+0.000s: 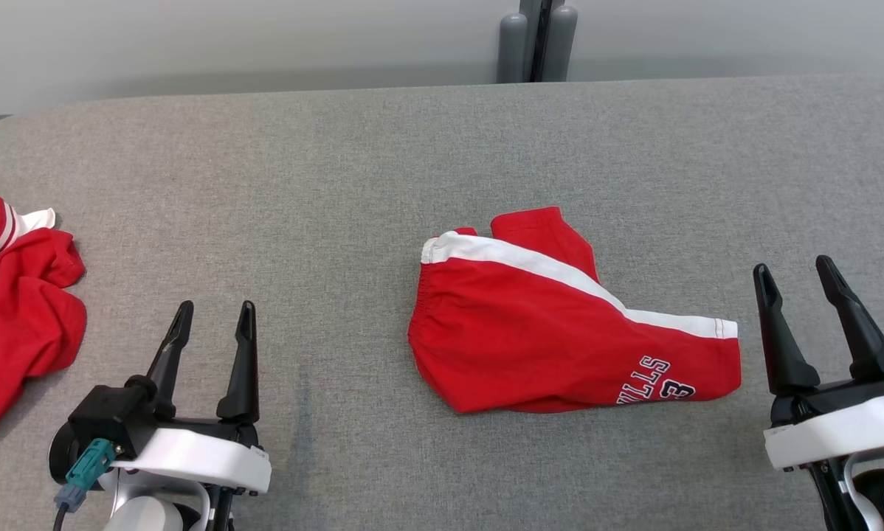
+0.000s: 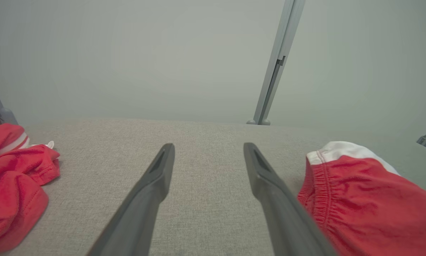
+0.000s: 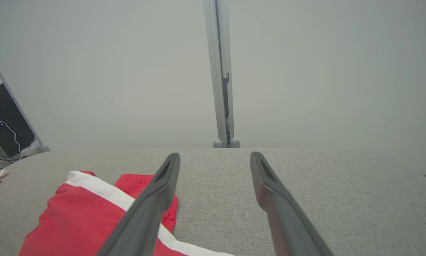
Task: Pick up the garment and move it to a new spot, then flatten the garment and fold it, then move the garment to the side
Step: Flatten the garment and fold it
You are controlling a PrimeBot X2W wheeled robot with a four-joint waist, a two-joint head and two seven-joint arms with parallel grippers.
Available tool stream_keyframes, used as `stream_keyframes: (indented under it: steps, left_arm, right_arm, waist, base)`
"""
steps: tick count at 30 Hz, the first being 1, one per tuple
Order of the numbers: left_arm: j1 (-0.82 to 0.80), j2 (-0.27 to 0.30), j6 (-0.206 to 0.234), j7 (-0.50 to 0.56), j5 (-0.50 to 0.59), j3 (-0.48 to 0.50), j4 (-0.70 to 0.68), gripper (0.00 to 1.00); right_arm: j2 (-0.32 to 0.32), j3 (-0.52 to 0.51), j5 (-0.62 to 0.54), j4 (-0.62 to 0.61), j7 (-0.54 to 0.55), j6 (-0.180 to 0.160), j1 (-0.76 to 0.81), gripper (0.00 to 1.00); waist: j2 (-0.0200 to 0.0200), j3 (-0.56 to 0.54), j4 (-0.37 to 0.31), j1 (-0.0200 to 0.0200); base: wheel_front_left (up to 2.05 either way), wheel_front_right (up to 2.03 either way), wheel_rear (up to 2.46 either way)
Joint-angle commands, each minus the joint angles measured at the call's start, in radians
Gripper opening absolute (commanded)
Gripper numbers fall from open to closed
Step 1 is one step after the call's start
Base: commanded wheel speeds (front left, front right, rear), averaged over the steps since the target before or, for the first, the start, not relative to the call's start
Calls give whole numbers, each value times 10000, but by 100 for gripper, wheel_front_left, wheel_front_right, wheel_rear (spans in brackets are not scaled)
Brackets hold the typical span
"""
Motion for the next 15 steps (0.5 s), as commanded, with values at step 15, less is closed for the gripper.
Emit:
stream_keyframes:
  steps: [15]
  left_arm:
    - [-688, 127, -293, 711, 33, -547, -50, 100]
  right_arm:
    - [103, 72, 89, -110, 107, 2, 129, 100]
  waist:
    - [-1, 195, -122, 0]
  base:
    - [0, 0, 0]
